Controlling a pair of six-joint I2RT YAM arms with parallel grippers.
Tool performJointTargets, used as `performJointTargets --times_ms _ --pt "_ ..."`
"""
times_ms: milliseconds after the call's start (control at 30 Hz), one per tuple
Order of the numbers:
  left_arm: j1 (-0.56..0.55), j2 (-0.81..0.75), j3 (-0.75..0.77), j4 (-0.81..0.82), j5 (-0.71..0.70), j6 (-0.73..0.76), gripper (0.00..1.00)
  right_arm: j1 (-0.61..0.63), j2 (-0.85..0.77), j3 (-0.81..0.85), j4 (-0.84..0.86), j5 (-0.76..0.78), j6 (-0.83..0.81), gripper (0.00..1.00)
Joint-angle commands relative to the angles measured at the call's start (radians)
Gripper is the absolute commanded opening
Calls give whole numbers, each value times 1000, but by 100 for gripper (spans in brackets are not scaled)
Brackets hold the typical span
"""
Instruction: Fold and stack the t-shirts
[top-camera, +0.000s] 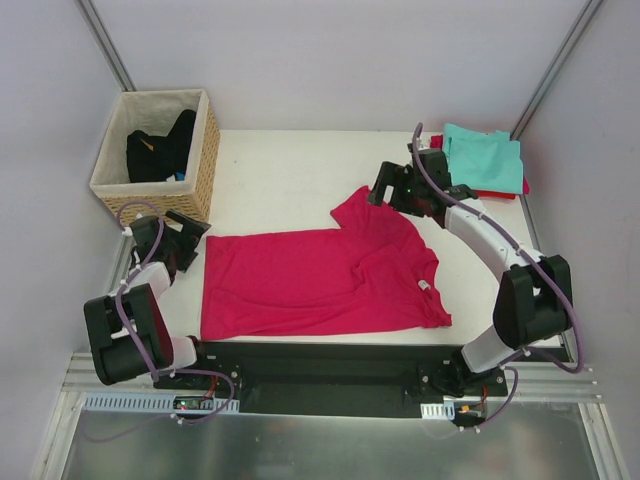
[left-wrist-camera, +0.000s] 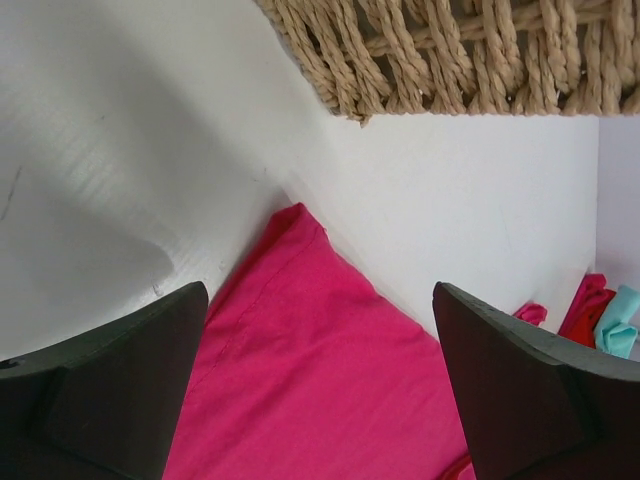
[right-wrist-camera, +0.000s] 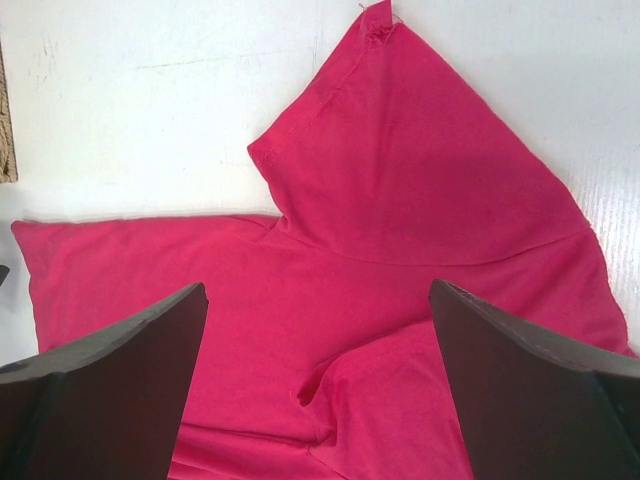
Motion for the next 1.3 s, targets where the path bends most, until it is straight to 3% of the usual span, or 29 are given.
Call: performJointTargets --times_ms 0,133,200,300,367,500,733,967,1267 --pt "6 53 43 57 -34 24 95 -9 19 4 82 -35 20 98" --pt "6 175 137 79 127 60 95 -8 37 6 107 -72 30 99" --pt "6 264 172 70 191 77 89 -8 46 13 108 -85 25 99" --pt "6 344 204 71 271 91 88 -6 53 15 108 -99 13 99" --pt "4 376 243 -12 256 119 89 -8 59 17 110 -105 8 99" --pt "3 383 241 -15 252 140 88 -8 79 23 107 -118 5 99" --pt "3 262 172 -18 223 146 82 -9 100 20 105 -113 8 98" --pt "4 220 143 -45 183 145 65 -12 122 41 94 -116 20 97" --pt "3 241 142 -47 166 142 33 -11 129 40 88 -109 19 96"
